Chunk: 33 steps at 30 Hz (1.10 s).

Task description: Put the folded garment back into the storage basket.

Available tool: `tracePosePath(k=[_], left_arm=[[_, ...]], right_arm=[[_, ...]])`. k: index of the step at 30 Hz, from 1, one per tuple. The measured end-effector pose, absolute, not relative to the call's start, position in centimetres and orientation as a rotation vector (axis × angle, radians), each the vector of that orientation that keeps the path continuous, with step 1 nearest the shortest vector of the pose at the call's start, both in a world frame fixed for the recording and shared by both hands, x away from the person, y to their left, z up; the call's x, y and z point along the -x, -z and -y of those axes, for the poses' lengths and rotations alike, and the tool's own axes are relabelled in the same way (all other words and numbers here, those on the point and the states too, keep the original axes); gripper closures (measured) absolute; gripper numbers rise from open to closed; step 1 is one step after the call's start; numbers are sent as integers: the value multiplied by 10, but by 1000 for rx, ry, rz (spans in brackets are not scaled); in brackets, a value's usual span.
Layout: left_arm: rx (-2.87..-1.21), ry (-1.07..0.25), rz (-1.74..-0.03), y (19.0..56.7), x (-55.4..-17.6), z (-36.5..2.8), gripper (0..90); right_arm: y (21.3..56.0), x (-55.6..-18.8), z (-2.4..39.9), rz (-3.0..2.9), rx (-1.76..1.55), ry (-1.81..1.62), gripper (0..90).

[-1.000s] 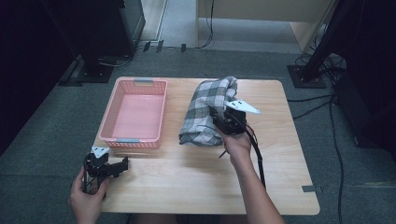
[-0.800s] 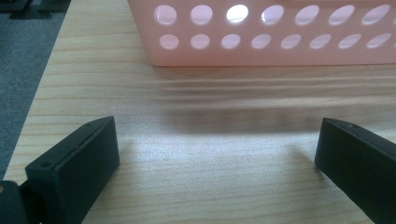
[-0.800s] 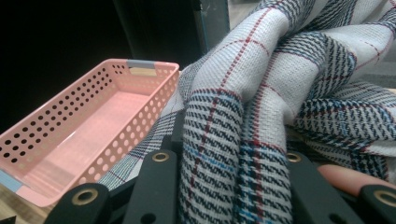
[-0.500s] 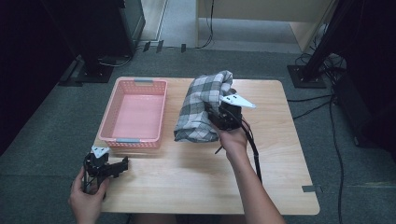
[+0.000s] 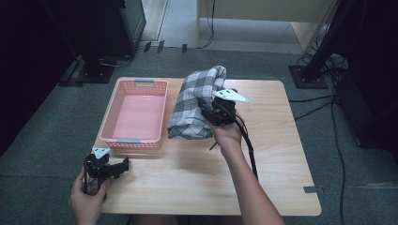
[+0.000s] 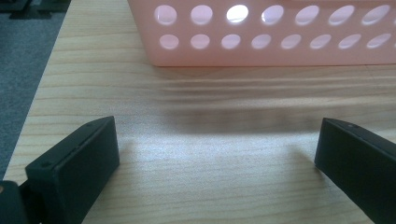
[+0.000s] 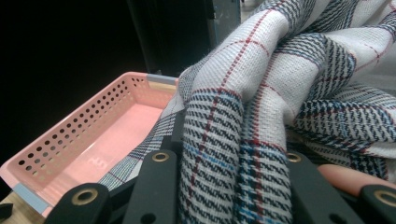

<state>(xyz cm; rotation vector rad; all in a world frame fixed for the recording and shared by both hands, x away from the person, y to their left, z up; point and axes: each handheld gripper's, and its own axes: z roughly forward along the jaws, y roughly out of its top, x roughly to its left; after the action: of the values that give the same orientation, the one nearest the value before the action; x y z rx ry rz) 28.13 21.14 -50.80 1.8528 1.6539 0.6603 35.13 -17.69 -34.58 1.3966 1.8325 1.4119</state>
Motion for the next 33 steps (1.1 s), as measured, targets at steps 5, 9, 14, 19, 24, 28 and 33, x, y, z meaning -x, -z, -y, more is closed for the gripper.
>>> tracePosePath(k=[5,9,14,19,24,28,33], left_arm=[[-1853,-659,-1653,508,-281,-212,0],[-1853,-659,-1653,508,-281,-212,0],[-1853,-659,-1653,508,-281,-212,0],[-1853,-659,-1654,508,-281,-211,0],[-1854,-659,-1653,508,-281,-212,0],[-1853,-659,-1654,508,-281,-212,0],[-1852,-660,-1655,508,-281,-211,0]], right_arm=[[344,-354,169,-1842,-1388,-1418,724],[343,-357,162,-1851,-1384,-1426,724],[342,-360,153,-1864,-1375,-1431,724],[341,-364,142,-1880,-1365,-1436,724],[340,-369,130,-1892,-1354,-1441,724],[341,-373,122,-1902,-1351,-1442,724],[345,-377,112,-1920,-1344,-1444,724]])
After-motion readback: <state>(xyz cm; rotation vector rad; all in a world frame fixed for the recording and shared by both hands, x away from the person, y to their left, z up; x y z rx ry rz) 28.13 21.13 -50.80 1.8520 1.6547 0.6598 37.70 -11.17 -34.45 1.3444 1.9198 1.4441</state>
